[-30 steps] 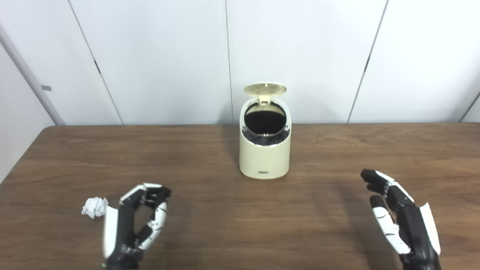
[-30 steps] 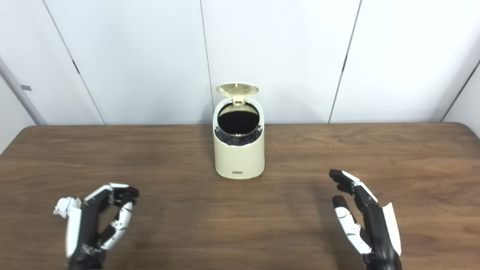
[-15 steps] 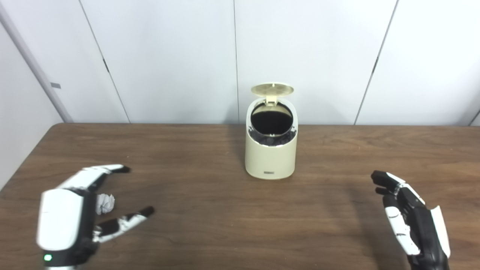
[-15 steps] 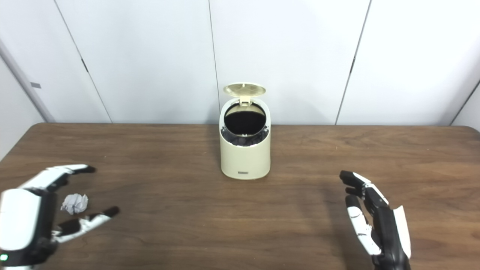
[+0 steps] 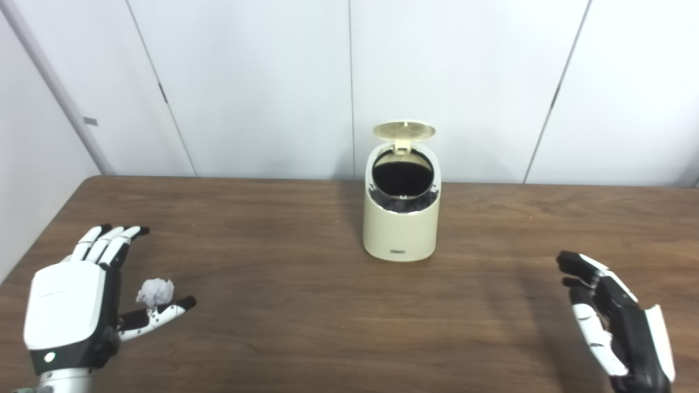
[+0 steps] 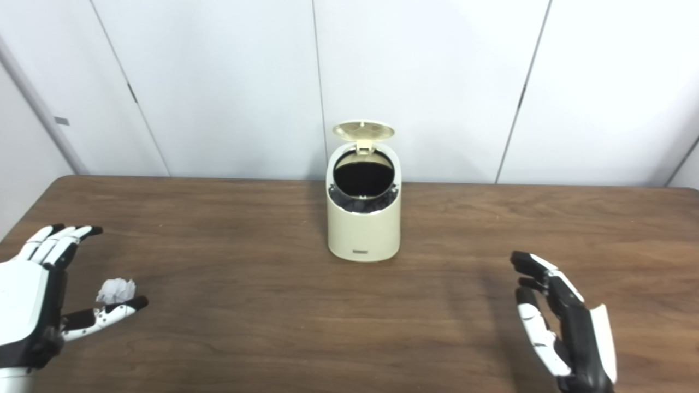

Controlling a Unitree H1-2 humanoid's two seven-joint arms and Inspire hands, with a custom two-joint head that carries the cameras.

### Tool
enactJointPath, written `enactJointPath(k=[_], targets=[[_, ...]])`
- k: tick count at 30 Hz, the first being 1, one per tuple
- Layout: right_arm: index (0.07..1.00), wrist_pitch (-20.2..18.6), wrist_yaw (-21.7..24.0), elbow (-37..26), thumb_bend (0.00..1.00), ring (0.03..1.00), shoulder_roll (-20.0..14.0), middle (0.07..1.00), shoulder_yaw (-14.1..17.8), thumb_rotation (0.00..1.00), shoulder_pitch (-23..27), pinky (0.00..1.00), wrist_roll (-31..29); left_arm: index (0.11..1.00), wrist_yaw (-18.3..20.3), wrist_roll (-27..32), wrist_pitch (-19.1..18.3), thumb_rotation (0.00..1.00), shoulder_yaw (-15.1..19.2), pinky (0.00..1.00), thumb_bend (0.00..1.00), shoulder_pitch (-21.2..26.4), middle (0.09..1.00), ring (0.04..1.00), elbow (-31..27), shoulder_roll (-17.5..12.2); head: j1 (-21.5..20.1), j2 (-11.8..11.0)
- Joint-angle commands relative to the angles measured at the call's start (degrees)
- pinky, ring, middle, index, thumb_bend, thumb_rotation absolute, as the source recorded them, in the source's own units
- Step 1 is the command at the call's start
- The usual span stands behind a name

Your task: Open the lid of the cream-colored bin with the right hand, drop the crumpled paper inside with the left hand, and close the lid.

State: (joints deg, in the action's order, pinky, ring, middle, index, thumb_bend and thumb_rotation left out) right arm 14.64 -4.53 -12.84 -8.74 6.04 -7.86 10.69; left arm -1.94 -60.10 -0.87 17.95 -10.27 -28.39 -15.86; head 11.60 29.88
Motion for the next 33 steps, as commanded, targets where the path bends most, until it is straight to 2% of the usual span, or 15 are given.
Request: enactJointPath(k=[1,2,3,4,7,10,13,15,18,33], targets=[[0.742,1.38,0.16,-0.72,0.1,0.78,-1.35,0.769,0.94,0.73,1.25,0.72,-0.82,0.741,-3.33,0.7,0.25,0.22,0.42,0.54,1.0,0.2,0.765,0.803,1.26,-1.11,1.58,0.16],[0.741,1.39,0.3,-0.6,0.1,0.779,-1.83,0.77,1.24,0.74,1.29,0.71,-1.21,0.731,-4.67,1.63,0.46,0.19,0.56,0.55,1.0,0.02,0.754,0.784,3.05,-1.05,3.32,0.32],[0.738,1.41,0.38,-0.49,0.1,0.775,-2.12,0.769,1.46,0.74,1.33,0.7,-1.61,0.733,-5.68,2.58,0.53,0.2,0.66,0.59,1.0,-0.09,0.754,0.777,4.51,-0.97,3.32,0.32],[0.736,1.33,0.52,-0.41,0.11,0.772,-2.55,0.768,1.81,0.75,1.4,0.7,-2.22,0.74,-6.8,3.22,0.67,0.22,0.46,0.63,1.0,-0.14,0.758,0.775,5.92,-0.72,5.73,0.43],[0.731,1.51,0.99,0.04,0.13,0.765,-3.48,0.763,2.51,0.77,1.67,0.68,-4.44,0.78,-9.19,3.85,0.3,0.34,-0.54,0.69,1.0,0.11,0.792,0.793,9.43,-0.18,8.3,0.39],[0.733,2.22,1.82,0.68,0.1,0.759,-4.64,0.762,2.95,0.77,1.87,0.66,-5.59,0.819,-10.16,3.43,-1.26,0.44,-1.94,0.74,1.0,0.65,0.825,0.824,11.64,0.27,10.27,0.45],[0.729,0.19,2.16,0.27,0.14,0.749,-5.19,0.75,3.62,0.82,1.75,0.64,-5.85,0.842,-10.4,3.43,-2.87,0.52,-3.14,0.77,1.0,0.92,0.843,0.843,12.34,0.67,11.52,0.63],[0.725,-1.03,2.4,-0.08,0.19,0.739,-5.65,0.738,3.96,0.88,1.59,0.63,-5.72,0.841,-10.62,3.91,-3.63,0.51,-3.75,0.76,1.0,0.99,0.842,0.834,12.54,0.84,12.99,0.81],[0.722,-1.74,2.85,-0.1,0.21,0.729,-6.3,0.731,4.44,0.9,1.42,0.61,-5.76,0.842,-10.47,3.97,-4.79,0.5,-4.51,0.75,1.0,1.11,0.841,0.824,12.83,0.95,13.8,0.82],[0.705,-1.35,3.3,1.31,0.33,0.712,-6.65,0.724,5.23,0.86,1.77,0.59,-6.63,0.829,-10.83,4.63,-8.97,0.48,-6.8,0.73,1.0,2.41,0.822,0.802,15.56,0.03,16.19,-0.22]])
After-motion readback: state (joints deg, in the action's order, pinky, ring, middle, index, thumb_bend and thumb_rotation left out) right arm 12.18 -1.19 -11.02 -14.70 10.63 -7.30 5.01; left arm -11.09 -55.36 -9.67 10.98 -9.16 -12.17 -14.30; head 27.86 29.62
